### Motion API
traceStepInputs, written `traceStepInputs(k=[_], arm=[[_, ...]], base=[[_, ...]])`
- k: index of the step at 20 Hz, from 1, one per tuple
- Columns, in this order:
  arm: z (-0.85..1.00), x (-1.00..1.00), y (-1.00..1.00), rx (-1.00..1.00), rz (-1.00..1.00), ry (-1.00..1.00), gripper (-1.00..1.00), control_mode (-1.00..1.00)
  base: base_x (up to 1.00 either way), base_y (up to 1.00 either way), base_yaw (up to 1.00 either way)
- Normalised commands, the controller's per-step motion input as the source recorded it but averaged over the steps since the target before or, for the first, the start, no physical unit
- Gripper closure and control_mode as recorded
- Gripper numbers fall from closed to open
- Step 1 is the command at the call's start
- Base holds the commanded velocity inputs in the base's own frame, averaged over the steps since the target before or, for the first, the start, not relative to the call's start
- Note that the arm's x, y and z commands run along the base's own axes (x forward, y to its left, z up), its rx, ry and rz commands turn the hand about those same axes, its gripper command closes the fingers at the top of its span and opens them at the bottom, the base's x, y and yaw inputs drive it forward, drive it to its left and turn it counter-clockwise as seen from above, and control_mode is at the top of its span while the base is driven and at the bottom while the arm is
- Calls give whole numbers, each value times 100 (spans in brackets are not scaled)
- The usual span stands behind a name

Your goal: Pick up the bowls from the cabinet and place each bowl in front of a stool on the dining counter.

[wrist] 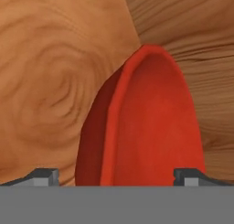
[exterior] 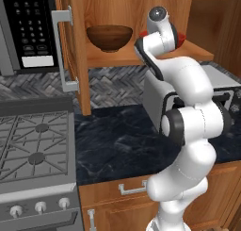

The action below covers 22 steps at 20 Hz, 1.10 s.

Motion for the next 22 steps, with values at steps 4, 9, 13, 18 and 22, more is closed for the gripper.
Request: traceStepInputs(k=[4,9,13,18,22], arm=[[-1,8,-9,0,4,0,-100,-100],[-8,1,-8,0,3,3,-100,-100],[-14,0,-2,1,1,3,100,-100],[-19,0,-1,3,1,3,100,-100],[-9,0,0,2,0,0,100,-100]], base=[[0,0,0],[0,0,0],[0,0,0],[0,0,0],[0,0,0]])
